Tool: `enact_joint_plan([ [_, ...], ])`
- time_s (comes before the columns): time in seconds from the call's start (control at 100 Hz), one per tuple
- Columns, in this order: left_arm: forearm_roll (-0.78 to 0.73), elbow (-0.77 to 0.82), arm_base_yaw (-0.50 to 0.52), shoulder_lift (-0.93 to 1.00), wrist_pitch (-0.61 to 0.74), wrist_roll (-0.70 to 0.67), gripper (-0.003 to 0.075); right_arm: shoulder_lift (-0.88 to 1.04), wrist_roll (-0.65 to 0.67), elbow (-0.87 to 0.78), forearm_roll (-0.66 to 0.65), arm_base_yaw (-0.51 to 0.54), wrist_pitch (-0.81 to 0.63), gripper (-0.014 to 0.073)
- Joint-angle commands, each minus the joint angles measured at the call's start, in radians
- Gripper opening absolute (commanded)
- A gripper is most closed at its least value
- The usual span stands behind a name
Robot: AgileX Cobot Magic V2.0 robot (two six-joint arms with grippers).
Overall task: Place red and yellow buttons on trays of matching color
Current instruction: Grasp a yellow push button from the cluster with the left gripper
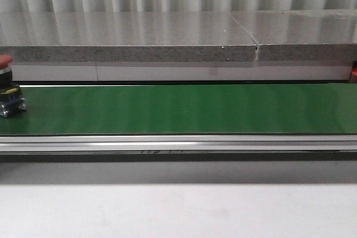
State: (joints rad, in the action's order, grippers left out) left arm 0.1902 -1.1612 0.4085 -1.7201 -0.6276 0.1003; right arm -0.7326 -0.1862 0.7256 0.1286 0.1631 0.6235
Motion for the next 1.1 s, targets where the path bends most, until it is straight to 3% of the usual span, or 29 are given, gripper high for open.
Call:
enact_joint_plan([
  [0.0,0.0,-0.052,0.002,0.006,0.045,-0.01,0.0629,0.006,-0.006,0.025,-0.003,-0.002,-0.063,-0.0069],
  [0.44,-0.028,-0.194,0.021,-0.137,0.042,-0.022,0.0629,0.006,-0.006,0.025,-0.003,-0.002,-0.062,-0.0069],
  [0.77,-0.031,-0.202,0.032,-0.166,0.075,-0.03,0.0625,0.006,-0.006,0.025,-0.003,-0.002,-0.059,-0.0069],
  [0.91,-0.031,-0.202,0.032,-0.166,0.094,-0.03,0.0554,0.006,-0.006,0.025,-0.003,-0.002,-0.059,-0.0069],
  [1.09,-0.019,-0.202,0.032,-0.166,0.089,-0.03,0.0363,0.006,-0.006,0.025,-0.003,-0.002,-0.059,-0.0069],
])
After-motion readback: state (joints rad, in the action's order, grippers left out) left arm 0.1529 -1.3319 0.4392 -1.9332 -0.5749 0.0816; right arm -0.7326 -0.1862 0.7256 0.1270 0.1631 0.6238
